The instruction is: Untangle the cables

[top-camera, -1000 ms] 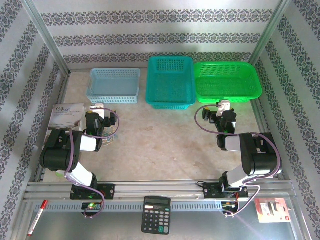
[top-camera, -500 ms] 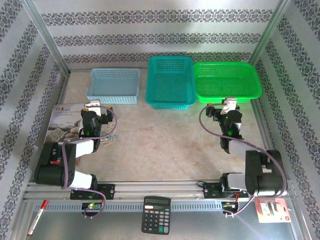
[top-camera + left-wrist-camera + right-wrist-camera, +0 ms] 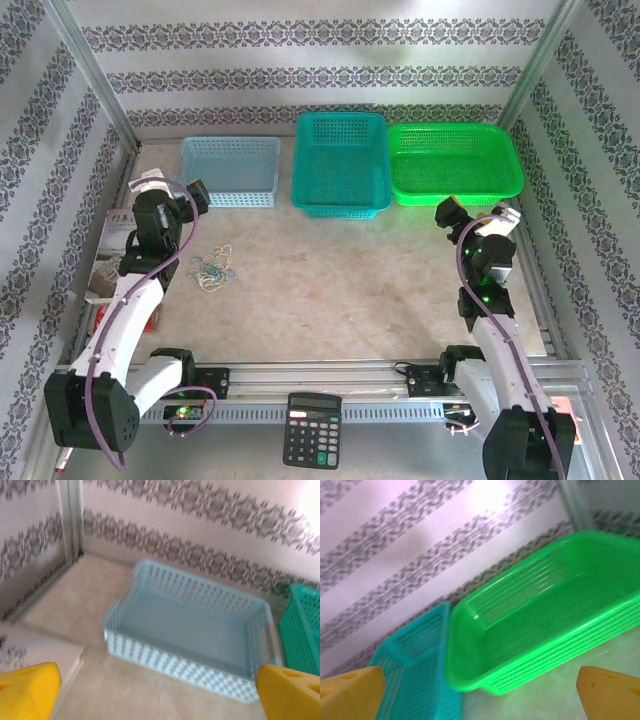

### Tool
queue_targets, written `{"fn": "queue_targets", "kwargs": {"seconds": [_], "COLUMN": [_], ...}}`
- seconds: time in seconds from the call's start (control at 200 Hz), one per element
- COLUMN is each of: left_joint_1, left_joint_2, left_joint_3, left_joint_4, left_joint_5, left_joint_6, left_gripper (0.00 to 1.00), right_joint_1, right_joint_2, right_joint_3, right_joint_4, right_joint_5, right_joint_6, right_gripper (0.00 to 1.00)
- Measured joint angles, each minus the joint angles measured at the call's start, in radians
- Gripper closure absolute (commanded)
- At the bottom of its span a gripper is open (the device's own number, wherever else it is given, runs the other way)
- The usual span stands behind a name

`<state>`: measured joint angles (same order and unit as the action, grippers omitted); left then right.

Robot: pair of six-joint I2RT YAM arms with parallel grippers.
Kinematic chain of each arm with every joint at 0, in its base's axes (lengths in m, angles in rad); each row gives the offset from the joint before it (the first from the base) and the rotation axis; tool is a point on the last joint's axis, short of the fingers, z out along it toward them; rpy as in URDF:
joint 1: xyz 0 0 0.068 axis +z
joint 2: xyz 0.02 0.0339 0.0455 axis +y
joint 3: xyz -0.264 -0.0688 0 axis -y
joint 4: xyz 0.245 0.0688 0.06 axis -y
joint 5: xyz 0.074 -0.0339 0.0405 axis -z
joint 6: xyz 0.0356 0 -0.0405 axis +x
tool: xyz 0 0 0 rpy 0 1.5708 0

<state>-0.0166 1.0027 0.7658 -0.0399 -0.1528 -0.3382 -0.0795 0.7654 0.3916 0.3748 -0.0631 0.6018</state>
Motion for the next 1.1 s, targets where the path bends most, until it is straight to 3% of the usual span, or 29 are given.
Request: {"fn": "queue_targets", "kwargs": {"seconds": [0.11, 0.225, 0.385, 0.51, 0.854, 1.104], "left_joint_1": [0.0, 0.0, 0.0, 0.0, 0.0, -0.031], "left_joint_2": [0.003, 0.04, 0.11, 0.168, 0.283, 0.298], "left_joint_3": [-0.042, -0.104, -0.138, -0.166, -0.244, -0.326], "left_joint_4": [-0.088, -0.138, -0.148, -0.114, 0.048, 0.168], "left_joint_5": [0.019, 0.041, 0.058, 0.075, 0.223, 0.306], "left_joint_6": [-0.077, -0.139, -0.18, -0.198, -0.269, -0.349], "left_gripper": [0.0, 0.0, 0.0, 0.0, 0.0, 0.0], "right_joint_1": [0.082, 0.26, 0.531, 0.668, 0.739, 0.743], "right_joint_2": [0.047, 0.103, 0.172, 0.229, 0.269, 0.203], "right_joint_3": [0.077, 0.135, 0.19, 0.199, 0.222, 0.257], "right_joint_4": [-0.085, -0.2, -0.361, -0.418, -0.509, -0.544], "right_joint_5": [-0.116, -0.158, -0.094, -0.019, 0.111, 0.178], "right_joint_6": [0.022, 0.006, -0.042, -0.051, -0.029, -0.08], "right_gripper": [0.02, 0.02, 0.02, 0.02, 0.02, 0.02]}}
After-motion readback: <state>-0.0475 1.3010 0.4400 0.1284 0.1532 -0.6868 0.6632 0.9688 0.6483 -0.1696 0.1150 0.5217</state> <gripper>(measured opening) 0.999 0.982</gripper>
